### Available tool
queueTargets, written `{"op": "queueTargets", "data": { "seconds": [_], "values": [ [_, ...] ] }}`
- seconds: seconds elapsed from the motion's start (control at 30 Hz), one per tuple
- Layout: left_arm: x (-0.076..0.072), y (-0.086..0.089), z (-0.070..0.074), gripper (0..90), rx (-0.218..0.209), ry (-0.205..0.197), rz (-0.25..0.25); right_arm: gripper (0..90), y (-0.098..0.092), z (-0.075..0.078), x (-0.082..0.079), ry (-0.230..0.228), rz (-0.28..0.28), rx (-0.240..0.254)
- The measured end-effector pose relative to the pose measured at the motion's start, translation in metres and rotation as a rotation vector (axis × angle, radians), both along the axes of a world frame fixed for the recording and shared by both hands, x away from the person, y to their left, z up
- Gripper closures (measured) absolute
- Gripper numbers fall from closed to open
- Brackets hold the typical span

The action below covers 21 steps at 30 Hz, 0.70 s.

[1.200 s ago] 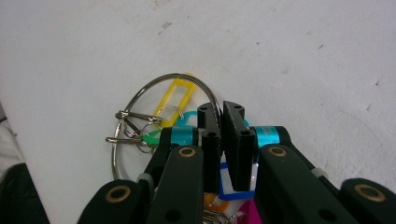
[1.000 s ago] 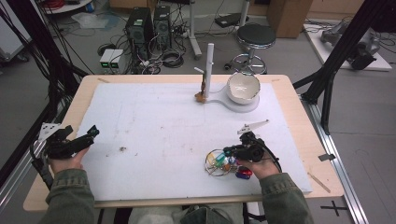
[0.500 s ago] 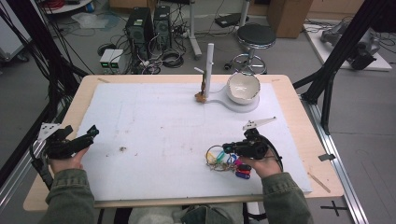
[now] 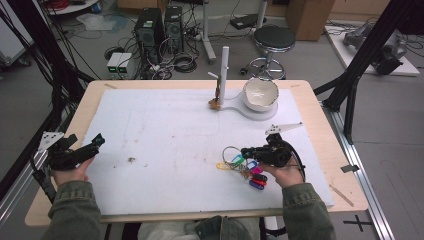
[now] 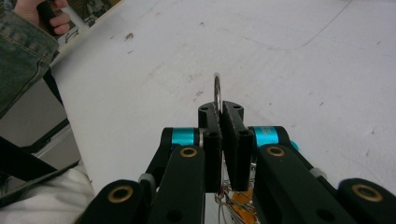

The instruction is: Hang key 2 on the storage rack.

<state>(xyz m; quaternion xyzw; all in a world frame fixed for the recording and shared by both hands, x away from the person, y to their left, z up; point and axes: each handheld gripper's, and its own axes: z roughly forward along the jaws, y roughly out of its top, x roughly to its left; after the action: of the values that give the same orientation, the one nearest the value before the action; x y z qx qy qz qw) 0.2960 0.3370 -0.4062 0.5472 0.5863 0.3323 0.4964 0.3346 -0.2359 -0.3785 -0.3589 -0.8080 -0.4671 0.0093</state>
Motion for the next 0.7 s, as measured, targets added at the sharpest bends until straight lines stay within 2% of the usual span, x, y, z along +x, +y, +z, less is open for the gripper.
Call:
{"op": "queueTargets", "data": {
  "seconds": [0.27, 0.33, 0.6, 0.7],
  "values": [
    [0.000, 0.001, 0.000, 5.6, -0.007, -0.005, 0.001, 86.8, -0.004, 0.012, 0.005, -0.015, -0.008, 0.026],
    [0.000, 0.001, 0.000, 5.6, -0.006, -0.004, 0.002, 86.8, -0.006, 0.016, 0.007, -0.033, -0.011, 0.026],
    [-0.001, 0.002, 0.000, 5.6, -0.011, -0.004, 0.001, 86.8, -0.008, 0.041, 0.017, -0.065, -0.003, 0.024],
    [-0.001, 0.002, 0.000, 5.6, -0.011, -0.004, 0.003, 86.8, -0.007, 0.049, 0.021, -0.081, 0.005, 0.040]
  ]
}}
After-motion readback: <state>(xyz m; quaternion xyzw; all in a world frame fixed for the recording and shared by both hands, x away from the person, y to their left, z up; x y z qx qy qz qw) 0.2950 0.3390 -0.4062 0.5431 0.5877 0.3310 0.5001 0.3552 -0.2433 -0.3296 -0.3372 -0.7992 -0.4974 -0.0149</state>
